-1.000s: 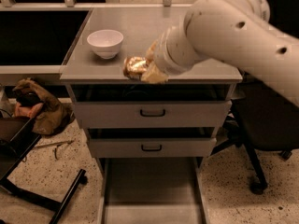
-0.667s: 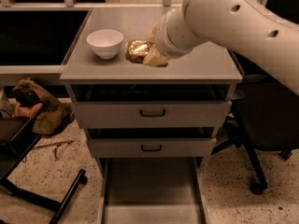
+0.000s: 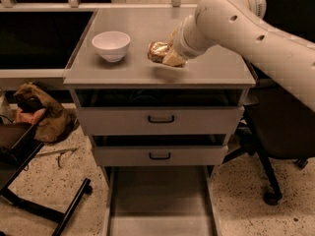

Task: Pick orange can from bottom drawer and place on counter

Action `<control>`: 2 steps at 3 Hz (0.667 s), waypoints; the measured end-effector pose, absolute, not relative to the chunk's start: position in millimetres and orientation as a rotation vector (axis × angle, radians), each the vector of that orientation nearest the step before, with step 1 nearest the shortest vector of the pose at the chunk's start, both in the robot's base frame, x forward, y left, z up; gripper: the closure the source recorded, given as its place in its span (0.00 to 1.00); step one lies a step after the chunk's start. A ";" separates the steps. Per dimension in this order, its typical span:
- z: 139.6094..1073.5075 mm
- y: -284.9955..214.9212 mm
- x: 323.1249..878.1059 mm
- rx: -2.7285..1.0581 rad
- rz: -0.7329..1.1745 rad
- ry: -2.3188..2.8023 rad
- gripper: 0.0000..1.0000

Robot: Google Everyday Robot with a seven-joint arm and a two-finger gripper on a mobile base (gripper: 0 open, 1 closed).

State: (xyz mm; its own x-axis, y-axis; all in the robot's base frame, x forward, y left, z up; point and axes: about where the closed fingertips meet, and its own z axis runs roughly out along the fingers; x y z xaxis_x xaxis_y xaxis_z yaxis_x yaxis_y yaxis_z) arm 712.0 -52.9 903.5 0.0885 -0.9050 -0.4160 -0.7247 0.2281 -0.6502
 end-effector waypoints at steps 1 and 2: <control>866.8 -62.2 736.7 -1.518 -0.203 1.738 1.00; 863.2 -57.2 743.3 -1.522 -0.171 1.744 1.00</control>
Offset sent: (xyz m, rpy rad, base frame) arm 0.0627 0.0173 -0.0524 0.1214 0.1574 0.0314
